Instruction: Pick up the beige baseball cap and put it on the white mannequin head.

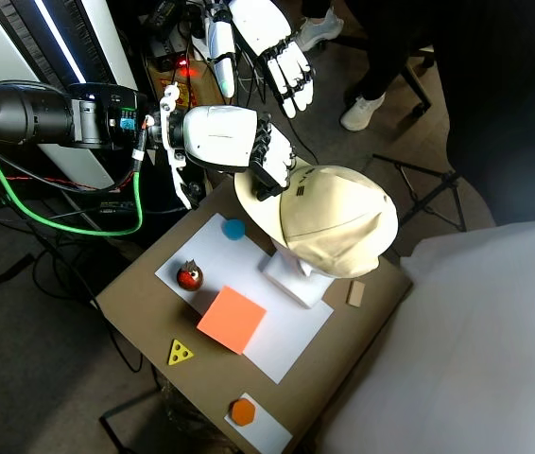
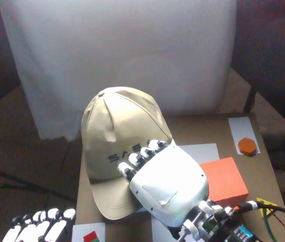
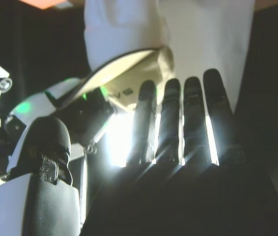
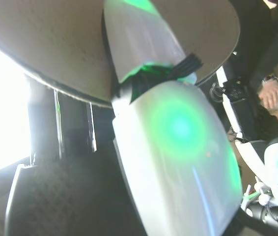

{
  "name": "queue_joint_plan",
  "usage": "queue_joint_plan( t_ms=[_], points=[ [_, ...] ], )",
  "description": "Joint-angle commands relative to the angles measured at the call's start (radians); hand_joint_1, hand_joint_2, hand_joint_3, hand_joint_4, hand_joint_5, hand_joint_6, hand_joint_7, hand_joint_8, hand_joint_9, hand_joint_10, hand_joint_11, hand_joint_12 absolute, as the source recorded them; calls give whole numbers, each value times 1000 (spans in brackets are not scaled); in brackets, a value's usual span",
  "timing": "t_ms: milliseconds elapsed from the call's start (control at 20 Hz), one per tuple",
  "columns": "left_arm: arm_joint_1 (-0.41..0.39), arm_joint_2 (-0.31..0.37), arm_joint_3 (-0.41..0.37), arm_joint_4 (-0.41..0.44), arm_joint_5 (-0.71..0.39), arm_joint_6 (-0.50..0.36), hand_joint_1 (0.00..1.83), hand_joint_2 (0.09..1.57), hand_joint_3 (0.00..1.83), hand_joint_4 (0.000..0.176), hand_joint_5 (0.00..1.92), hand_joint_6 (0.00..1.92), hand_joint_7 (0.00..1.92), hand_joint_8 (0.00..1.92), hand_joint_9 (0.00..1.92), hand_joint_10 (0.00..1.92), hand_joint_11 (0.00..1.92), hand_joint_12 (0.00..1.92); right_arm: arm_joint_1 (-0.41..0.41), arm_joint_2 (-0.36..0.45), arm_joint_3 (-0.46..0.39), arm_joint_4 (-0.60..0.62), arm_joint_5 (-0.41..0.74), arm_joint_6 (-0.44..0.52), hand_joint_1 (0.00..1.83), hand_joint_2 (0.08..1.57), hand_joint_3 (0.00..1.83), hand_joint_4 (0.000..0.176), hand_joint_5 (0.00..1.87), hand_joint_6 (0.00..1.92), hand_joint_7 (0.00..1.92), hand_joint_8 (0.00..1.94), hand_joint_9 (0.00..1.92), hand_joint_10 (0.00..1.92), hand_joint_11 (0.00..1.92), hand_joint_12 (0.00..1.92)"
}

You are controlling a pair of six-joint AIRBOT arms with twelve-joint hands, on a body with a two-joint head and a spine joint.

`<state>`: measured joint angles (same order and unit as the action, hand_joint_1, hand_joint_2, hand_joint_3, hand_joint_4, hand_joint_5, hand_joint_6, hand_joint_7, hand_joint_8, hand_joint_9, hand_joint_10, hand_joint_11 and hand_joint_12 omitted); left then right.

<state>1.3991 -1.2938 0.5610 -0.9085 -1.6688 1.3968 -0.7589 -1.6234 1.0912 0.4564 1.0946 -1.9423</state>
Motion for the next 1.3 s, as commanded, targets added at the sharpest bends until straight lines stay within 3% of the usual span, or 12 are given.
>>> queue_joint_plan(
  t_ms=[0, 400, 1100, 1150, 1200, 1250],
  points=[
    [-7, -6, 8, 62, -90, -5, 0, 1154, 1, 45, 180, 0, 152, 0, 102, 1, 0, 472, -6, -4, 0, -25, 47, -11, 1365, 1153, 1, 0, 825, 1077, 857, 1121, 930, 1327, 850, 1418],
    [-21, -11, 9, 63, -90, -6, 0, 1155, 0, 45, 177, 0, 152, 0, 102, 0, 0, 466, -8, -9, 37, -25, -3, -21, 1364, 1155, 0, 0, 816, 1092, 857, 1123, 927, 1329, 848, 1426],
    [-16, -10, 9, 70, -83, -9, 0, 1155, 0, 44, 169, 0, 147, 0, 100, 0, 0, 453, -11, -14, 54, 23, 19, -52, 1365, 1154, 0, 0, 815, 1081, 864, 1121, 926, 1332, 849, 1427],
    [-21, -11, 13, 73, -73, -2, 0, 1156, 0, 44, 169, 0, 147, 0, 99, 0, 0, 450, -12, -14, 50, 23, 27, -57, 1458, 1149, 4, 0, 800, 1045, 844, 1105, 916, 1233, 778, 1644],
    [-33, -11, 24, 81, -41, 2, 0, 1156, 0, 44, 169, 0, 147, 0, 99, 0, 0, 450, -15, -13, 44, 23, 31, -64, 1475, 1159, 1, 0, 757, 1087, 823, 1123, 896, 1229, 767, 1694],
    [-40, -11, 31, 91, -22, 6, 0, 1156, 0, 44, 169, 0, 147, 0, 99, 0, 0, 451, -18, -12, 40, 24, 31, -69, 1378, 1179, 4, 0, 739, 1191, 803, 1190, 879, 1340, 727, 1520]
  ],
)
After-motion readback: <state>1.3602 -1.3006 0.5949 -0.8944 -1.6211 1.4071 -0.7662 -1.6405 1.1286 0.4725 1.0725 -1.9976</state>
